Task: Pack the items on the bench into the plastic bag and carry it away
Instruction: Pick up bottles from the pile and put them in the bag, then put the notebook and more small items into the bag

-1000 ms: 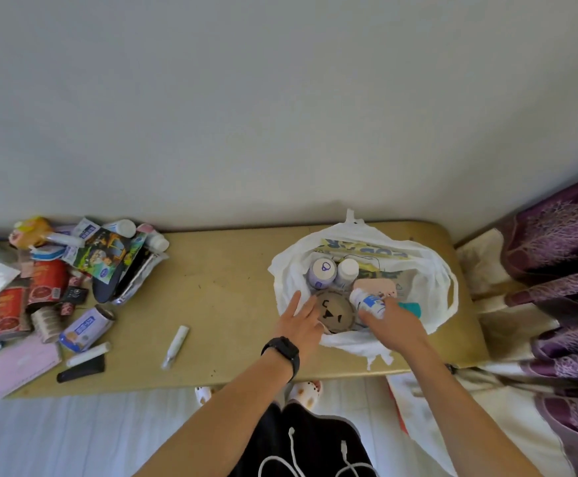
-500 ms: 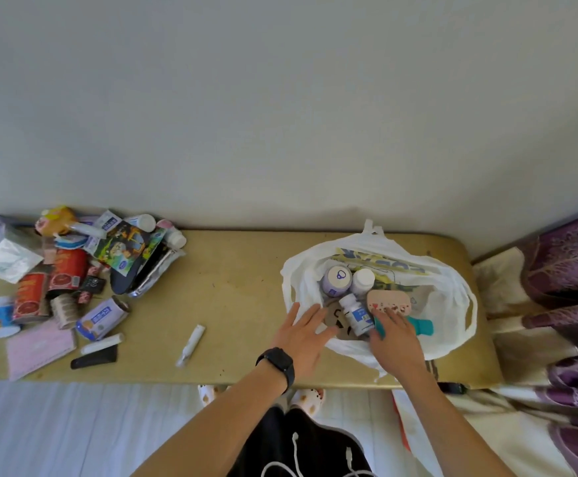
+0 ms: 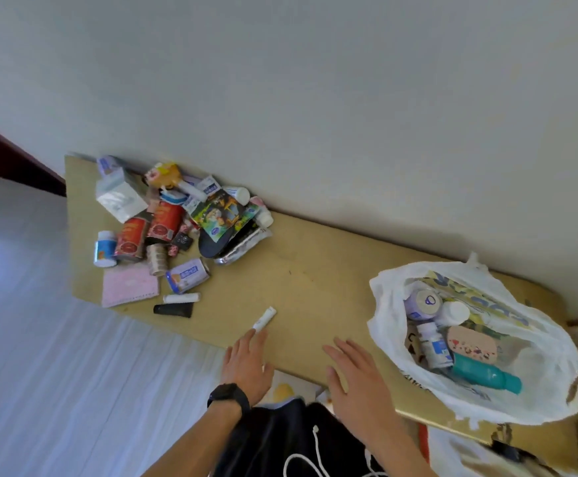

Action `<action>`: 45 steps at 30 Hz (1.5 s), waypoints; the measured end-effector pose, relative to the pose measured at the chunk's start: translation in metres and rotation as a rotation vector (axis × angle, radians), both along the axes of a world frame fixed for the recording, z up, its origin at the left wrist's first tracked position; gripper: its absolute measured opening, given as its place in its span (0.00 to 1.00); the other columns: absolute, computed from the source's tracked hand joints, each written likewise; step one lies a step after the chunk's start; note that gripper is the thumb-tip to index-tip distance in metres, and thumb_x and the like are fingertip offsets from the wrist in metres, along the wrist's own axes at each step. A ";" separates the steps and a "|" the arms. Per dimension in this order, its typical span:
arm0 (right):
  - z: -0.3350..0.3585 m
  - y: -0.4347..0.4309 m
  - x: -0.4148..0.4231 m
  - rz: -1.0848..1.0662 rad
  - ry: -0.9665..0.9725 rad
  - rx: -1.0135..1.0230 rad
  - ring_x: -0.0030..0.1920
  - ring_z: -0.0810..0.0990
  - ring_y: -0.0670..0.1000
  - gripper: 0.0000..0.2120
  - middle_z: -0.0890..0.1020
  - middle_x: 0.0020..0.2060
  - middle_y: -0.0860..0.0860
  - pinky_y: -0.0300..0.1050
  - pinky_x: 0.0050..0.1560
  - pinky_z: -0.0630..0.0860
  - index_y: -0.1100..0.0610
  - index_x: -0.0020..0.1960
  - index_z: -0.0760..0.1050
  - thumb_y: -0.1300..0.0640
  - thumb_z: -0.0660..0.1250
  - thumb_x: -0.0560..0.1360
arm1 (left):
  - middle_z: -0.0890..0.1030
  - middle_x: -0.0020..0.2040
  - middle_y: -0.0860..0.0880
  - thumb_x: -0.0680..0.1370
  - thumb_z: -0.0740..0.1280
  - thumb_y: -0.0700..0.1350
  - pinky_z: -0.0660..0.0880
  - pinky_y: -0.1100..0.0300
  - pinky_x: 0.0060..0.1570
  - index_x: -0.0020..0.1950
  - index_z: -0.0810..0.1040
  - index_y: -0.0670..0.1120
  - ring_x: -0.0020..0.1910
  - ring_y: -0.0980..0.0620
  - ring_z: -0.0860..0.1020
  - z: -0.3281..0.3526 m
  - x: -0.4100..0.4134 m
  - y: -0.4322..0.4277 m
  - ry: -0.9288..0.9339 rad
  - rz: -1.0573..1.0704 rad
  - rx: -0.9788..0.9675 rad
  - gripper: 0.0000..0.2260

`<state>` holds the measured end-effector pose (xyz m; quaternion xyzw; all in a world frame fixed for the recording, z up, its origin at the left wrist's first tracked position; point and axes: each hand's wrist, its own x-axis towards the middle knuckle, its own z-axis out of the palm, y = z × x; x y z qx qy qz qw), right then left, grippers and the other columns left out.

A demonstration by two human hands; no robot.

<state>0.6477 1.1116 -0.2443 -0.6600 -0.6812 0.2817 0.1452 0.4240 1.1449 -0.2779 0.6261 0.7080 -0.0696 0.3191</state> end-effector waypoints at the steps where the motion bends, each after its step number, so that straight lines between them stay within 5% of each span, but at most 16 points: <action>1: -0.004 0.005 -0.015 0.057 -0.008 -0.036 0.72 0.66 0.48 0.19 0.73 0.69 0.43 0.46 0.68 0.70 0.44 0.66 0.75 0.47 0.55 0.79 | 0.59 0.78 0.49 0.77 0.62 0.53 0.57 0.51 0.74 0.77 0.58 0.54 0.75 0.47 0.61 -0.002 -0.017 -0.004 0.006 0.050 -0.018 0.29; 9: -0.029 0.074 -0.115 0.458 -0.213 -0.279 0.70 0.68 0.53 0.22 0.66 0.75 0.45 0.47 0.66 0.70 0.43 0.73 0.66 0.53 0.57 0.79 | 0.57 0.79 0.48 0.77 0.63 0.52 0.59 0.48 0.74 0.77 0.58 0.53 0.76 0.45 0.60 -0.007 -0.128 0.013 0.046 0.304 -0.094 0.29; 12: -0.047 0.097 -0.141 0.536 -0.357 -0.338 0.61 0.74 0.56 0.24 0.63 0.75 0.47 0.49 0.55 0.75 0.42 0.72 0.64 0.56 0.57 0.78 | 0.59 0.77 0.47 0.76 0.66 0.52 0.63 0.49 0.71 0.77 0.58 0.52 0.73 0.44 0.64 -0.008 -0.161 0.041 0.042 0.344 -0.040 0.31; 17: -0.075 0.115 -0.166 0.558 -0.538 -0.331 0.40 0.80 0.57 0.22 0.79 0.57 0.53 0.47 0.29 0.74 0.48 0.55 0.78 0.64 0.65 0.65 | 0.60 0.76 0.45 0.74 0.68 0.49 0.65 0.49 0.68 0.76 0.59 0.51 0.71 0.42 0.65 -0.013 -0.207 0.102 0.022 0.249 0.056 0.33; 23: -0.078 0.134 -0.185 0.301 -0.524 -0.452 0.53 0.75 0.55 0.16 0.69 0.62 0.51 0.45 0.39 0.68 0.50 0.64 0.69 0.61 0.58 0.78 | 0.64 0.74 0.45 0.75 0.66 0.51 0.68 0.47 0.65 0.76 0.58 0.49 0.69 0.42 0.67 -0.031 -0.223 0.164 0.110 -0.072 0.116 0.31; 29: -0.064 0.121 -0.174 -0.037 -0.194 -0.430 0.53 0.78 0.56 0.10 0.72 0.60 0.50 0.48 0.45 0.75 0.50 0.62 0.70 0.54 0.58 0.81 | 0.74 0.65 0.46 0.73 0.68 0.56 0.69 0.50 0.59 0.70 0.64 0.47 0.64 0.44 0.72 -0.044 -0.209 0.196 0.236 -0.305 0.080 0.30; 35: -0.042 0.079 -0.167 -0.376 0.055 -0.391 0.46 0.80 0.50 0.12 0.76 0.57 0.46 0.46 0.42 0.72 0.48 0.64 0.68 0.54 0.60 0.81 | 0.76 0.60 0.45 0.71 0.70 0.55 0.72 0.51 0.58 0.66 0.67 0.44 0.60 0.42 0.73 -0.039 -0.209 0.205 0.140 -0.272 0.096 0.28; 40: -0.014 0.056 -0.164 -0.708 0.330 -0.366 0.38 0.82 0.46 0.04 0.84 0.38 0.44 0.48 0.42 0.78 0.40 0.51 0.69 0.48 0.62 0.80 | 0.77 0.56 0.49 0.67 0.75 0.53 0.74 0.55 0.51 0.65 0.70 0.47 0.54 0.47 0.77 -0.005 -0.212 0.190 -0.152 0.054 0.190 0.30; 45: 0.017 0.052 -0.151 -0.848 0.614 -0.314 0.41 0.84 0.47 0.04 0.84 0.40 0.45 0.52 0.48 0.80 0.47 0.52 0.76 0.50 0.67 0.78 | 0.81 0.49 0.53 0.69 0.78 0.47 0.78 0.61 0.45 0.59 0.74 0.48 0.48 0.53 0.81 0.031 -0.185 0.162 -0.586 0.495 0.135 0.22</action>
